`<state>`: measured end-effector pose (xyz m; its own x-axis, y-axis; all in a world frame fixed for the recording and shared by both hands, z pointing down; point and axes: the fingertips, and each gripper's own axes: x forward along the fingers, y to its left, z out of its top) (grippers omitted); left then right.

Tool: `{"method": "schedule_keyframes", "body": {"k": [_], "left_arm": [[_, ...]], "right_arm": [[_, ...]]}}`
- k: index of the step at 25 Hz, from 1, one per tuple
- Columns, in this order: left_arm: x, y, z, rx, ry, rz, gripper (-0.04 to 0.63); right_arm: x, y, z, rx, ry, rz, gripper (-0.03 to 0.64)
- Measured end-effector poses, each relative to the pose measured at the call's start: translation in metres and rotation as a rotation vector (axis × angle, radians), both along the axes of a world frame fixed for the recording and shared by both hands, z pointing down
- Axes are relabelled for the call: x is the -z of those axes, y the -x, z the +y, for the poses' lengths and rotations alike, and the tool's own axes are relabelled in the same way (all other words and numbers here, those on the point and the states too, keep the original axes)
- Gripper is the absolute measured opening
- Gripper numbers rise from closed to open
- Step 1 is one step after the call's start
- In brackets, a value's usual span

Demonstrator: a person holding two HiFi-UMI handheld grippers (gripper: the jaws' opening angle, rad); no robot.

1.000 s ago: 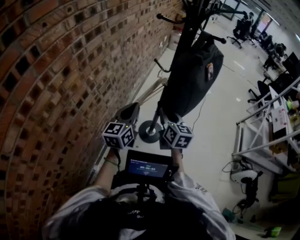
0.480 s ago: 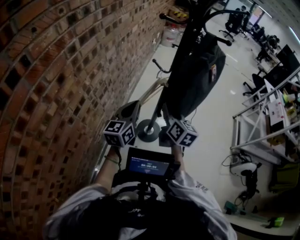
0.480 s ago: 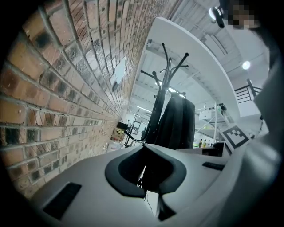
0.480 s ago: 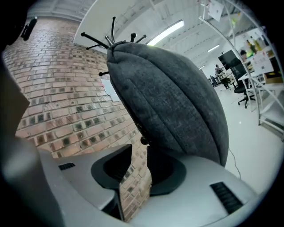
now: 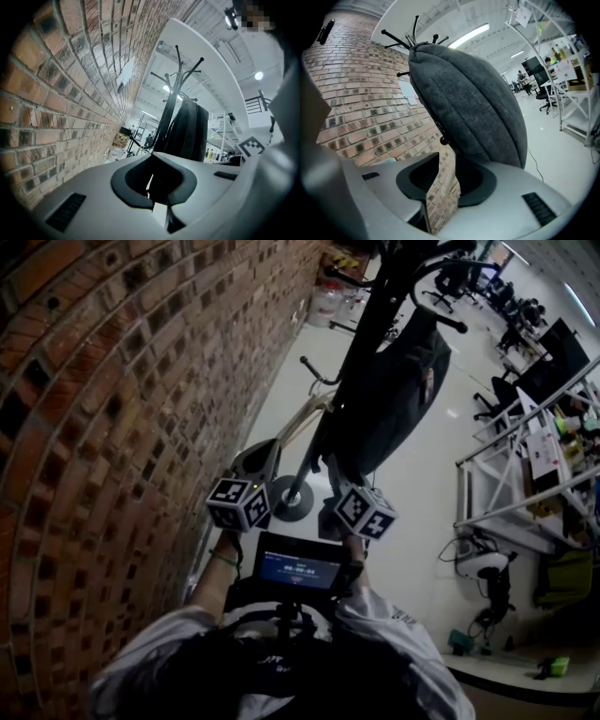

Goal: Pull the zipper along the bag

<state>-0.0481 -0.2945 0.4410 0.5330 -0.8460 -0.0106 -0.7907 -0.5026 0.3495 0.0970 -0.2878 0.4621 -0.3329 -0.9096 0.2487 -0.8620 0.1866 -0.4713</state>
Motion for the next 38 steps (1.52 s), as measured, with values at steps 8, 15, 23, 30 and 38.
{"method": "schedule_keyframes", "body": {"k": [8,15,23,30,38], "left_arm": [[-0.005,0.01,-0.01,-0.006,0.011,0.02,0.002],[-0.002,0.015,-0.016,-0.008,0.007,0.047,0.002],[-0.006,0.013,-0.015,-0.011,0.025,0.052,0.002],[-0.006,0.01,-0.012,-0.022,0.017,0.054,0.002],[-0.004,0.008,-0.016,-0.021,0.019,0.063,0.002]], "right_arm": [[0.028,-0.001,-0.005,-0.058,-0.069,-0.09,0.12],[0.038,-0.002,-0.01,-0.076,-0.117,-0.081,0.05],[0.034,-0.006,-0.014,-0.112,-0.107,-0.08,0.006],[0.047,0.001,-0.005,-0.03,-0.154,-0.197,0.002],[0.066,0.004,-0.002,0.011,-0.162,-0.225,0.002]]}}
